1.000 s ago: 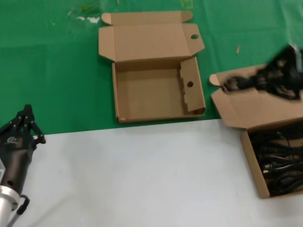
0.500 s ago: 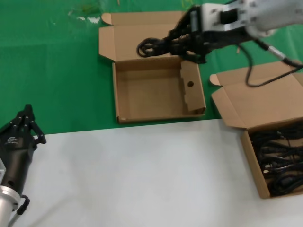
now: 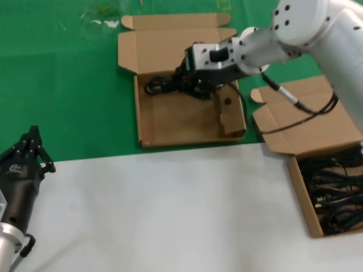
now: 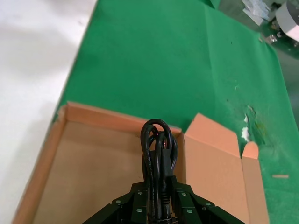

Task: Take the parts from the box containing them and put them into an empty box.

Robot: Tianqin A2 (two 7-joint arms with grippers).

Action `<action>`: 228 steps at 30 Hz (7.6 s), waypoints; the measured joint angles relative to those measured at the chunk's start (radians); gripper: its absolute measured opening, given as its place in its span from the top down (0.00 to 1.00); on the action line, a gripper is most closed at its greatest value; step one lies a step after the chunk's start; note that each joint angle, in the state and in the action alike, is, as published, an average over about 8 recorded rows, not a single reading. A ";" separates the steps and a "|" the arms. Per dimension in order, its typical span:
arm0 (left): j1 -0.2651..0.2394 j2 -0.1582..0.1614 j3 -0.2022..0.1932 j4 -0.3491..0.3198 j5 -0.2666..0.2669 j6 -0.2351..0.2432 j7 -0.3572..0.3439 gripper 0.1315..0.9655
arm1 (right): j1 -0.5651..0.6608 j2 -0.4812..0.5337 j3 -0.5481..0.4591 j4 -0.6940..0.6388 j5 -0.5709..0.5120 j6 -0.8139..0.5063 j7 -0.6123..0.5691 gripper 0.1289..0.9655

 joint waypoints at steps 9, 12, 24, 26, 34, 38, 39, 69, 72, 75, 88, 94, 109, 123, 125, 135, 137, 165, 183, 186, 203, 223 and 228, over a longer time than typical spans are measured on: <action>0.000 0.000 0.000 0.000 0.000 0.000 0.000 0.99 | 0.035 -0.081 0.028 -0.243 0.049 0.094 -0.137 0.89; 0.000 0.000 0.000 0.000 0.000 0.000 0.000 0.99 | 0.032 -0.080 0.036 -0.250 0.061 0.102 -0.145 0.87; 0.000 0.000 0.000 0.000 0.000 0.000 0.000 0.99 | -0.092 0.094 0.046 0.145 0.062 0.009 0.046 0.71; 0.000 0.000 0.000 0.000 0.000 0.000 0.000 0.99 | -0.122 0.135 0.057 0.230 0.073 -0.008 0.075 0.71; 0.000 0.000 0.000 0.000 0.000 0.000 0.000 0.99 | -0.257 0.287 0.137 0.542 0.135 -0.025 0.196 0.54; 0.000 0.000 0.000 0.000 0.000 0.000 0.000 0.99 | -0.295 0.311 0.159 0.599 0.149 -0.010 0.222 0.46; 0.000 0.000 0.000 0.000 0.000 0.000 0.000 0.99 | -0.301 0.311 0.162 0.603 0.152 -0.005 0.223 0.43; 0.000 0.000 0.000 0.000 0.000 0.000 0.000 0.66 | -0.676 0.238 0.341 0.742 0.347 0.361 0.209 0.01; 0.000 0.000 0.000 0.000 0.000 0.000 0.000 0.60 | -0.717 0.230 0.360 0.757 0.368 0.400 0.208 0.00; 0.000 0.000 0.000 0.000 0.000 0.000 0.000 0.50 | -0.758 0.222 0.380 0.772 0.389 0.440 0.207 0.00; 0.000 0.000 0.000 0.000 0.000 0.000 0.000 0.19 | -0.933 0.188 0.464 0.838 0.481 0.611 0.200 0.00; 0.000 0.000 0.000 0.000 0.000 0.000 0.000 0.09 | -1.016 0.172 0.503 0.868 0.523 0.691 0.198 0.00; 0.000 0.000 0.000 0.000 0.000 0.000 0.000 0.00 | -1.217 0.133 0.599 0.944 0.628 0.888 0.190 0.00; 0.000 0.000 0.000 0.000 0.000 0.000 0.001 0.00 | -1.267 0.123 0.623 0.962 0.654 0.936 0.189 0.00; 0.000 0.000 0.000 0.000 0.000 0.000 0.000 0.00 | -1.267 0.123 0.623 0.962 0.654 0.936 0.189 0.00; 0.000 0.000 0.000 0.000 0.000 0.000 0.000 0.00 | -1.267 0.123 0.623 0.962 0.654 0.936 0.189 0.00; 0.000 0.000 0.000 0.000 0.000 0.000 0.000 0.00 | -1.267 0.123 0.623 0.962 0.654 0.936 0.189 0.00; 0.000 0.000 0.000 0.000 0.000 0.000 0.000 0.00 | -1.267 0.123 0.623 0.962 0.654 0.936 0.189 0.00; 0.000 0.000 0.000 0.000 0.000 0.000 0.000 0.00 | -1.267 0.123 0.623 0.962 0.654 0.936 0.189 0.00; 0.000 0.000 0.000 0.000 0.000 0.000 0.000 0.00 | -1.267 0.123 0.623 0.962 0.654 0.936 0.189 0.00; 0.000 0.000 0.000 0.000 0.000 0.000 0.000 0.00 | -1.267 0.123 0.623 0.962 0.654 0.936 0.189 0.00; 0.000 0.000 0.000 0.000 0.000 0.000 0.000 0.00 | -1.267 0.123 0.623 0.962 0.654 0.936 0.189 0.00; 0.000 0.000 0.000 0.000 0.000 0.000 0.000 0.00 | -1.267 0.123 0.623 0.962 0.654 0.936 0.189 0.00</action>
